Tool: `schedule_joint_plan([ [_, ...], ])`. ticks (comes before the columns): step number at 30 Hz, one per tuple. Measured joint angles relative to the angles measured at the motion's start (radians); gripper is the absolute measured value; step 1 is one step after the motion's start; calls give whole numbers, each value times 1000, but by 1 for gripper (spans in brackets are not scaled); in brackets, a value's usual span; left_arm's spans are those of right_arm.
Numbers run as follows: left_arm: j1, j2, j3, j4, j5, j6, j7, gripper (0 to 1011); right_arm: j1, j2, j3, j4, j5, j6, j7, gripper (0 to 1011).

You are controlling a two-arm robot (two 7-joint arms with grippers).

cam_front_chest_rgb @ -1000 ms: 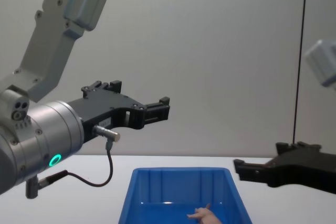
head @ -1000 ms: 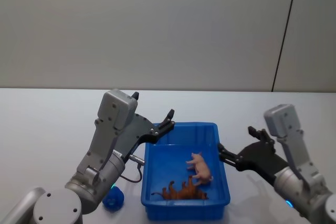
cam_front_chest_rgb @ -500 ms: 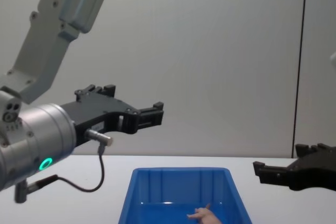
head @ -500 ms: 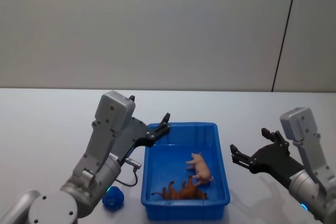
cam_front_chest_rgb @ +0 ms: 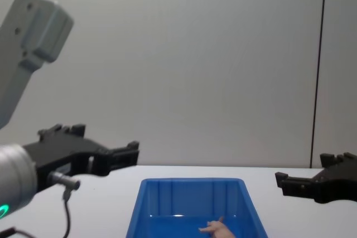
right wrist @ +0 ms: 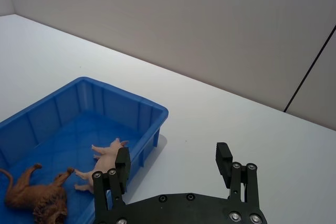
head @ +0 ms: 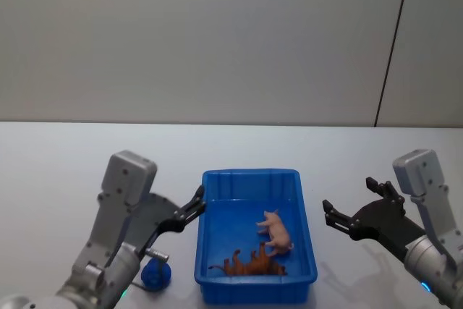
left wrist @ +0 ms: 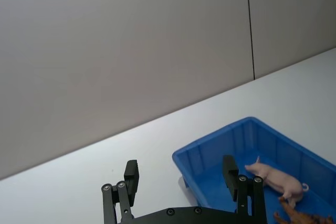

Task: Pick up the two dolls from the table and place them into the box.

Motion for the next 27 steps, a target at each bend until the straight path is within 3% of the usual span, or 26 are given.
schedule_joint_plan([
  [14,79,44,-15,17,-101,8,27,1001,-2,4,3,-1,2,-2,1,1001],
  [27,94,52,-26,98,-143,10,-33,1001,-3,5,4,-2,3,-2,1,1001],
])
